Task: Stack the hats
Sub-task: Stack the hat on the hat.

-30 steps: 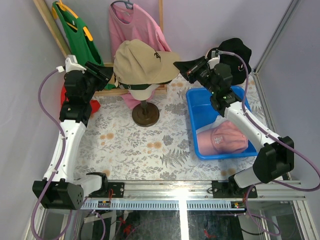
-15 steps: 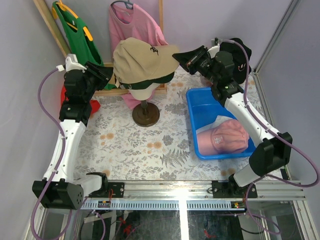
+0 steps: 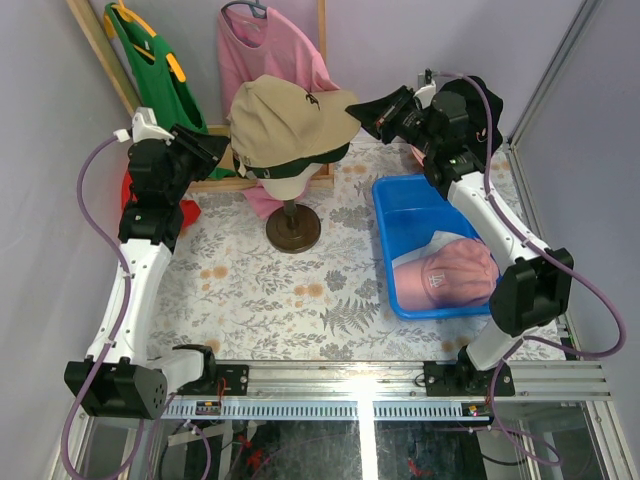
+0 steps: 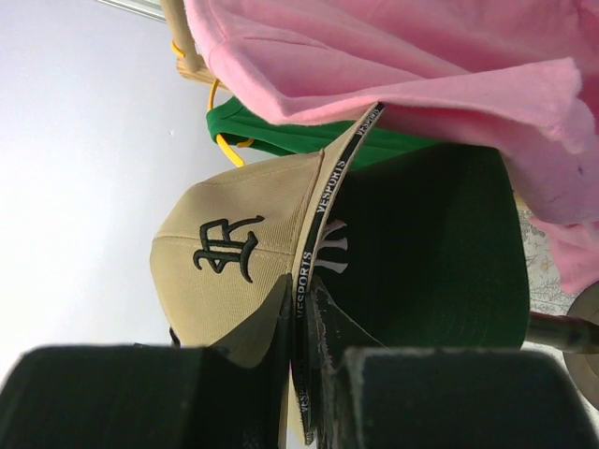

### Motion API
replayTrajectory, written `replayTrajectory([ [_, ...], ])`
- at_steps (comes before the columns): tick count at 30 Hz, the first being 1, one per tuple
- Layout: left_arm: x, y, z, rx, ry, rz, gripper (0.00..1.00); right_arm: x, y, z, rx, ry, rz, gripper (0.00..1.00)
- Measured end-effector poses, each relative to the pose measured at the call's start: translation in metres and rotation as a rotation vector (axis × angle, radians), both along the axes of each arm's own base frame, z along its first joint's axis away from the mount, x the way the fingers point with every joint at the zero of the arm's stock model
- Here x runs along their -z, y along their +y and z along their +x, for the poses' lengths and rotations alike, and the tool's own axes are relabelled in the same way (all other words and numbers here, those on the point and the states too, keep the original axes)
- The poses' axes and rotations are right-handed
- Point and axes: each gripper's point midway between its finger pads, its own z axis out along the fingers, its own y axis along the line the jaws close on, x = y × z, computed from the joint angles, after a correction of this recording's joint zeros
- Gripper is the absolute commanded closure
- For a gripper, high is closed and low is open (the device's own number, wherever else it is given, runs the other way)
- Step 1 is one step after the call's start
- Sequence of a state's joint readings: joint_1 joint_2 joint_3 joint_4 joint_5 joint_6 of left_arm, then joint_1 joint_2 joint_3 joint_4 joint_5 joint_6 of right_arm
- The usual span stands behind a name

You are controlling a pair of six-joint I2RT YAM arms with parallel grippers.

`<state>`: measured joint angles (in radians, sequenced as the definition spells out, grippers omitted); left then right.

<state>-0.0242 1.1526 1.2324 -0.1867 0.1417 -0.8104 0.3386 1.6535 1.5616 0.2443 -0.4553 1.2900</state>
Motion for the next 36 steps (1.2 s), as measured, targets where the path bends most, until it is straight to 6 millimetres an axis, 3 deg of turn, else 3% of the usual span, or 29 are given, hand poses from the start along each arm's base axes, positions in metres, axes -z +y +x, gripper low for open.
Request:
replayTrajectory([
  [16,-0.003,-0.013,-0.002,0.074,-0.013,-0.011,0.70,0.023,-0.002,0.013,-0.052,0.014,0.020,0.94],
  [26,-0.004,-0.022,-0.004,0.136,-0.022,-0.016,0.95,0.035,-0.004,0.018,-0.049,0.029,0.035,0.98],
  [36,0.005,-0.031,-0.006,0.191,-0.001,-0.021,1.00,0.051,-0.007,0.022,-0.045,0.049,0.061,1.00],
])
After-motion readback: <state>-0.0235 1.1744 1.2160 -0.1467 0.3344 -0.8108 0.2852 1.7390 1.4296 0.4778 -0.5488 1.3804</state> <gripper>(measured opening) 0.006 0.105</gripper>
